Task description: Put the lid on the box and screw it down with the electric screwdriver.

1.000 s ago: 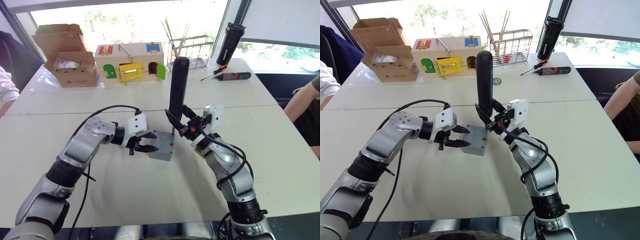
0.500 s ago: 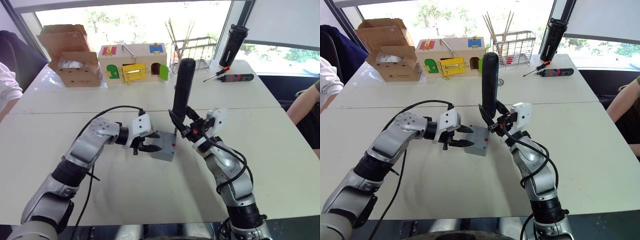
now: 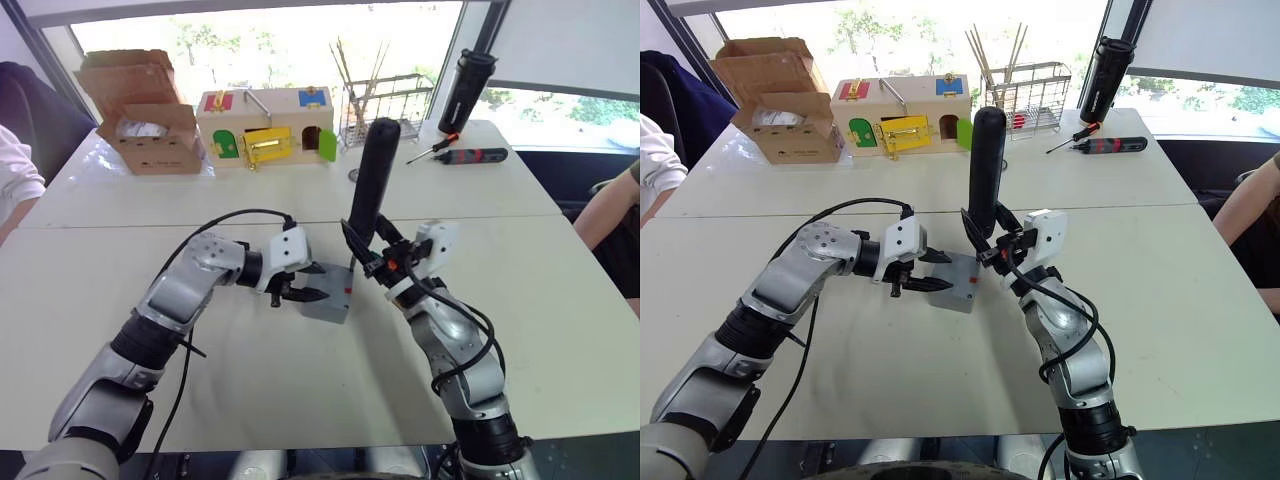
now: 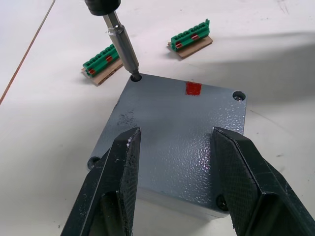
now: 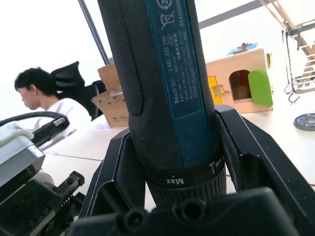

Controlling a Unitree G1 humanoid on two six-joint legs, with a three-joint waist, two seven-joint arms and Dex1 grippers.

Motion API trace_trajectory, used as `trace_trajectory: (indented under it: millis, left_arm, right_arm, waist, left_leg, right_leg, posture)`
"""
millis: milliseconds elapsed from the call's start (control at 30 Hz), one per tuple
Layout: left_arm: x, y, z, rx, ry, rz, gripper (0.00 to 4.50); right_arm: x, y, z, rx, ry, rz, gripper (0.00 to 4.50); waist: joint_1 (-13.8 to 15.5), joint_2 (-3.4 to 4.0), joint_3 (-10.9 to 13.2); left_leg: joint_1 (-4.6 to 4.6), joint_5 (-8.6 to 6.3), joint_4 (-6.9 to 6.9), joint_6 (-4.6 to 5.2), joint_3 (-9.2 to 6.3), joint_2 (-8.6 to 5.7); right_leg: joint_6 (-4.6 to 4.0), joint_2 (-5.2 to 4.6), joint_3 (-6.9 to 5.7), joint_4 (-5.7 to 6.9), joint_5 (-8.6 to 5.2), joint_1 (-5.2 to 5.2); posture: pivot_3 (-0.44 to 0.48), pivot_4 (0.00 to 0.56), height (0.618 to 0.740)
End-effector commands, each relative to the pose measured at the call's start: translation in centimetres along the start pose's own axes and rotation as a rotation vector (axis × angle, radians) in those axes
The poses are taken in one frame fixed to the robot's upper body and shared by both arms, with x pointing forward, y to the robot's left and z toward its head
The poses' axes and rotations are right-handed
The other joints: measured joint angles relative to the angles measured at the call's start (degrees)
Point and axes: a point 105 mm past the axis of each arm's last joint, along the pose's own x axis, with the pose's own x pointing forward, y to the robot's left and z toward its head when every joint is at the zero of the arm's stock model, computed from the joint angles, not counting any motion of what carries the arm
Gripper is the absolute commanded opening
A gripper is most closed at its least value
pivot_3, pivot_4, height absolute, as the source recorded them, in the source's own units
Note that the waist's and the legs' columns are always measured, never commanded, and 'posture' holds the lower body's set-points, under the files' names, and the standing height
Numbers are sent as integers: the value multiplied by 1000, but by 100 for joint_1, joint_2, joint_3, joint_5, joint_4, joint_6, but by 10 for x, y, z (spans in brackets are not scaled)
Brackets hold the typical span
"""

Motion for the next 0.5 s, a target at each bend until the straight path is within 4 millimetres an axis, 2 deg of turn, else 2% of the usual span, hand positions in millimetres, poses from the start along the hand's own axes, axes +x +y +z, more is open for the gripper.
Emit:
trace_trajectory:
  millis: [33, 300, 500]
  left_arm:
    - [6, -5, -18, -26, 65, -9, 2328]
    - [7, -6, -21, -29, 76, -9, 2328]
    - [11, -7, -22, -18, 79, -12, 2328]
  right_arm:
    - [-20, -10, -72, 32, 295, -69, 1788]
    - [-24, -11, -78, 40, 309, -81, 1788]
    - [-7, -9, -25, 9, 126, -48, 1788]
  waist:
    - [2, -13, -8]
    - [1, -21, -19]
    - [11, -14, -7]
  left_leg:
    - [2, 0, -8, -1, 0, 0]
    - [11, 2, -34, -3, -1, 0]
    - [8, 2, -37, -3, -2, 0]
  right_leg:
    - [-1, 0, 0, -4, 0, 0]
    - [-4, -1, 1, -29, 2, 8]
    - [-10, -3, 1, -43, 5, 8]
  posture:
    - [0, 150, 740]
    - [0, 150, 740]
    - [0, 150, 740]
